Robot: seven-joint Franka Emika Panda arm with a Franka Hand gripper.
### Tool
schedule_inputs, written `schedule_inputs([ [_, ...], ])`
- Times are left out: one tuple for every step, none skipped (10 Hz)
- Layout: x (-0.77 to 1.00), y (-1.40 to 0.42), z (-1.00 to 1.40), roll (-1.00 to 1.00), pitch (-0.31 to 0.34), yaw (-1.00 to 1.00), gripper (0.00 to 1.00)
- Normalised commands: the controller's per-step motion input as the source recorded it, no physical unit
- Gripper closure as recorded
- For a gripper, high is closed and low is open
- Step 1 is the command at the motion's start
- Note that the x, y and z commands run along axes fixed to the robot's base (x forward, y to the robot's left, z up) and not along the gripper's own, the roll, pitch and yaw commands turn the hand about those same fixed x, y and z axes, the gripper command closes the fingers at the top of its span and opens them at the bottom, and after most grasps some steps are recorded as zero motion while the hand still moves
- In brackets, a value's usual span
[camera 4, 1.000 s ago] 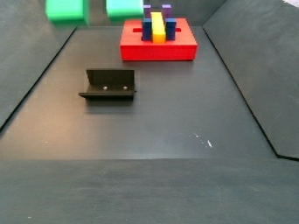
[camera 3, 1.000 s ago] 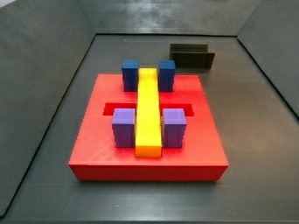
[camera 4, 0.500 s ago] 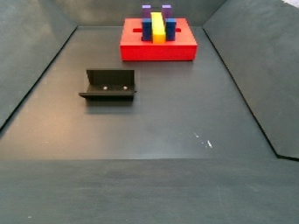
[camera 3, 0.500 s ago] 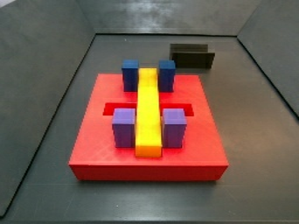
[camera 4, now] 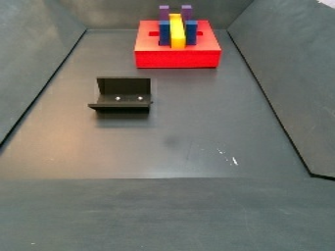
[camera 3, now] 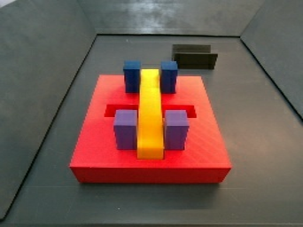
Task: Pick up the green object. Move up. Place the green object on the fixture. Regrasp the green object. Move to above the board. Insert the green object.
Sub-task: Move to above the board, then insert the green object.
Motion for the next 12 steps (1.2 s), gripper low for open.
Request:
schedule_inputs([
  [-0.22, -0.2, 0.02, -1.0, -0.078, 0.06, 1.0],
  [-0.1, -0.07, 0.01, -1.0, -0.053, 0.03, 1.0],
  [-0.08, -0.05, 0.03, -0.75, -0.054, 0.02, 1.0],
  [-0.07, -0.02, 0.0, -0.52, -0.063, 0.01, 1.0],
  [-0.06, 0.0, 0.0, -0.41, -0.062, 0.01, 1.0],
  [-0.05, 0.01, 0.01, -0.21, -0.044, 0.0, 1.0],
  [0.0, 0.0, -0.02, 0.0, 0.0, 0.0, 1.0],
  [0.0, 0.0, -0.18, -0.08, -0.01, 0.0, 1.0],
  [0.0, 0.05, -0.06, -0.27, -0.106, 0.0, 1.0],
  [-0.02, 0.0, 0.0, -0.32, -0.279, 0.0, 1.0],
  [0.0, -0.14, 0.0, -0.35, -0.31, 0.0, 1.0],
  [-0.12, -0.3, 0.04, -0.41, -0.379, 0.0, 1.0],
])
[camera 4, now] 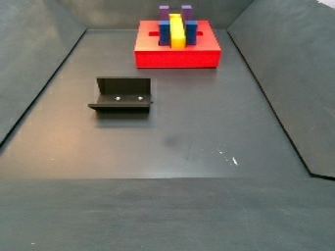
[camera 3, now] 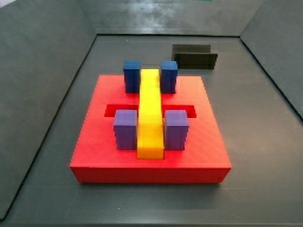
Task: Pick up the green object. Move up. Place the green object on the fixture. Regrasp the green object. Move to above the board. Insert the green object.
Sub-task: Insert the green object.
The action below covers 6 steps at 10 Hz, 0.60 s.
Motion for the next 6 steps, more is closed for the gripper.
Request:
schedule_inputs([
  [-0.17, -0.22, 0.11, -0.5, -0.401, -0.1, 1.0],
  [-0.09, -0.13, 0.11, -0.5, -0.354, -0.13, 1.0],
  [-0.03, -0.03, 0.0, -0.5, -0.32, -0.09, 1.0],
  [0.0, 0.0, -0.17, -0.41, -0.264, -0.08, 1.0],
  [0.0, 0.0, 0.0, -0.5, -0.259, 0.0, 1.0],
  [0.0, 0.01, -0.07, -0.49, -0.196, 0.0, 1.0],
])
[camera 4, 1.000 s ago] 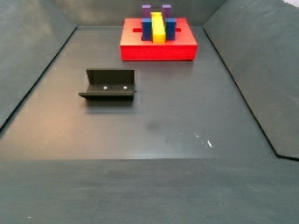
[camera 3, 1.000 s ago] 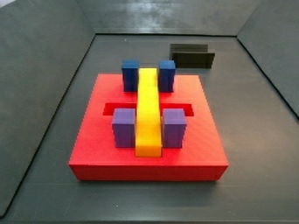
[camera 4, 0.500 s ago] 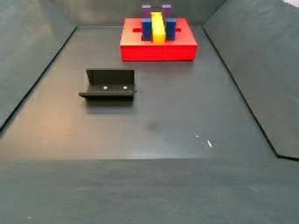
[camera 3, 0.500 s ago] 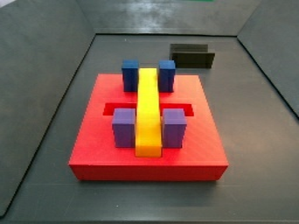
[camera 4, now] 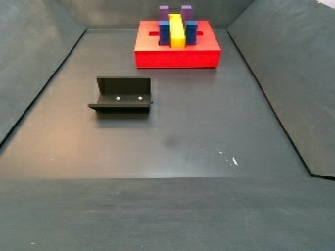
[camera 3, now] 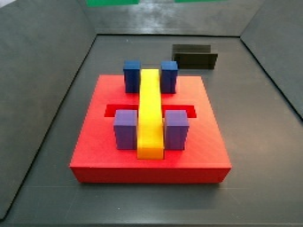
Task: Pick up the green object. Move up. Place the green object on the fixture. Regrasp the green object. Move to above the board. Insert the green object.
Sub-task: Insert the green object.
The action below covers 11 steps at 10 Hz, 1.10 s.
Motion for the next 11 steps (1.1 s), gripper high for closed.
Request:
schedule_inputs([
  [0.0, 0.02, -0.24, -0.4, -0.121, 0.03, 1.0],
  [0.0, 0.0, -0.07, -0.04, 0.0, 0.02, 1.0],
  [0.0, 0.0, -0.04, 0.0, 0.0, 0.0, 1.0],
  [0.18, 0.18, -0.39, 0.0, 0.0, 0.1, 1.0],
  [0.05, 0.0, -0.4, 0.05, 0.009, 0.1, 1.0],
  [0.03, -0.07, -0.55, 0.0, 0.0, 0.13, 1.0],
  [0.0, -0.11, -0.61, -0.02, 0.0, 0.14, 1.0],
  [0.0, -0.15, -0.67, 0.0, 0.0, 0.14, 1.0],
  [0.04, -0.13, -0.65, 0.0, 0.0, 0.15, 1.0],
  [0.03, -0.11, -0.65, 0.02, 0.0, 0.19, 1.0],
  [0.0, -0.1, -0.56, 0.05, 0.0, 0.2, 1.0],
])
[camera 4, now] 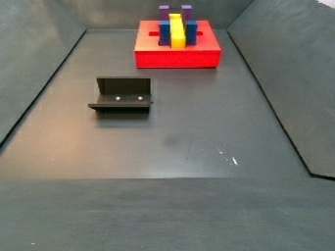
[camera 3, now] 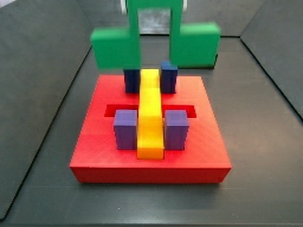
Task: Pick up the green object. Move up. Place the green object on the fixture. Regrasp the green object. Move to above the board. Insert the green object.
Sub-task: Insert the green object.
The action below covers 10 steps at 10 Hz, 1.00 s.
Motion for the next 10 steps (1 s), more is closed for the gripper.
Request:
schedule_inputs([
  [0.0, -0.08, -0.43, 0.11, 0.036, 0.19, 1.0],
  [0.0, 0.0, -0.34, 0.19, 0.06, 0.11, 1.0],
  [0.0, 0.0, -0.27, 0.25, 0.1, 0.09, 1.0],
  [0.11, 0.0, -0.3, 0.21, 0.066, 0.03, 1.0],
  [0.15, -0.04, -0.31, 0.13, 0.0, 0.0, 1.0],
  [0.12, -0.09, -0.28, 0.01, -0.013, 0.0, 1.0],
  [0.07, -0.11, -0.25, -0.02, -0.096, 0.0, 1.0],
  [0.0, -0.11, -0.18, 0.0, 0.0, 0.0, 1.0],
  [0.0, -0.07, -0.14, 0.08, 0.001, 0.0, 1.0],
  [0.0, -0.02, -0.17, 0.07, 0.0, 0.0, 1.0],
])
